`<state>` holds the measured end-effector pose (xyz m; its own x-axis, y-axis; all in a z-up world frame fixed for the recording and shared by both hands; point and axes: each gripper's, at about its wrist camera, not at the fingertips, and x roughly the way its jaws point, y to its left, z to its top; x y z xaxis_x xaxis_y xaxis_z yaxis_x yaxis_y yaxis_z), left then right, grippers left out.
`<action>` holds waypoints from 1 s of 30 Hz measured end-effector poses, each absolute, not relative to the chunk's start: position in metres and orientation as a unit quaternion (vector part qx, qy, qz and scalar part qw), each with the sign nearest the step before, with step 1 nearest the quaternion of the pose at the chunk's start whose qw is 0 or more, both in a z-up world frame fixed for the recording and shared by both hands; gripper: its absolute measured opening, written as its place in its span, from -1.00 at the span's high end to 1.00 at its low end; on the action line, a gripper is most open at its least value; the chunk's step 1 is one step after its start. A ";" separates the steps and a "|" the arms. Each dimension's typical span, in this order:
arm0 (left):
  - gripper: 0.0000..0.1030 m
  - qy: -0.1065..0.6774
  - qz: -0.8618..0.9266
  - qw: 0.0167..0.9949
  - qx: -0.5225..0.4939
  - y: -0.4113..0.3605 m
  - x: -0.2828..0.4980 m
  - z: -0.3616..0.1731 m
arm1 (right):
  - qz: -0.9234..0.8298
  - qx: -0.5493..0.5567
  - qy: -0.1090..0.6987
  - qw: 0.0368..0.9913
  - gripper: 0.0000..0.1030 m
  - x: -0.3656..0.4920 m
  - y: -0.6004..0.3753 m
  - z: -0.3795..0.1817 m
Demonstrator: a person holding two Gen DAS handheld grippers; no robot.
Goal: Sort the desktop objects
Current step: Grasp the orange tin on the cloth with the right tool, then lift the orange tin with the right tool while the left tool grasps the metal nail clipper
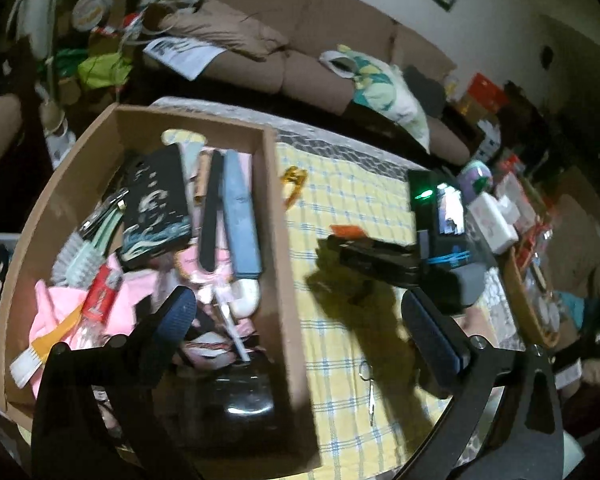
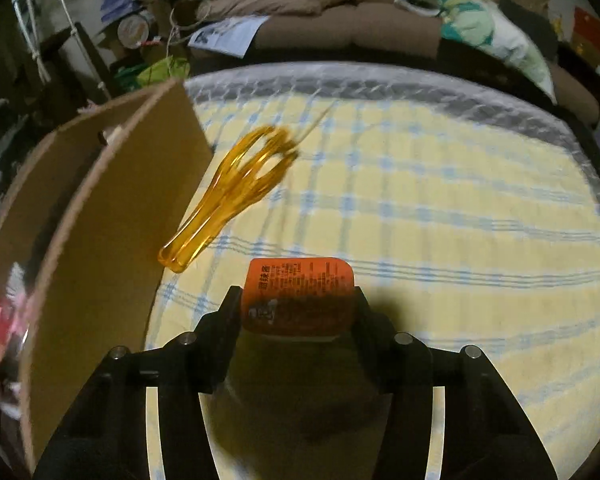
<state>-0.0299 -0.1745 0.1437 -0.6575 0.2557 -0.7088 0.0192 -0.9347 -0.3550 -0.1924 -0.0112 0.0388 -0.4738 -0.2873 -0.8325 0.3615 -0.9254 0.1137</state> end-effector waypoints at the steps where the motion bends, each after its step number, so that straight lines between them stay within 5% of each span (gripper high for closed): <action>1: -1.00 -0.163 0.896 0.073 -0.407 -0.169 -0.030 0.145 | -0.860 0.472 0.034 0.190 -0.04 -0.187 -0.002 0.049; 15: -0.97 0.018 0.897 0.135 -0.421 -0.040 -0.043 0.126 | -0.874 0.436 -0.119 0.177 -0.04 -0.089 0.131 0.115; 21: -0.64 0.071 0.871 0.111 -0.473 -0.003 -0.090 0.089 | -0.870 0.436 -0.154 0.174 -0.04 -0.087 0.169 0.114; 27: 0.01 0.105 0.841 0.093 -0.522 0.014 -0.143 0.044 | -0.858 0.443 -0.177 0.189 -0.04 -0.092 0.185 0.106; 30: 0.03 0.112 0.835 0.091 -0.531 0.014 -0.157 0.032 | -0.856 0.447 -0.177 0.192 -0.04 -0.095 0.190 0.104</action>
<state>-0.1567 0.0138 0.0318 -0.4193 0.0332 -0.9072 -0.2701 -0.9586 0.0898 -0.0955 0.1902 0.1038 -0.5275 -0.4864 -0.6966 0.1694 -0.8637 0.4747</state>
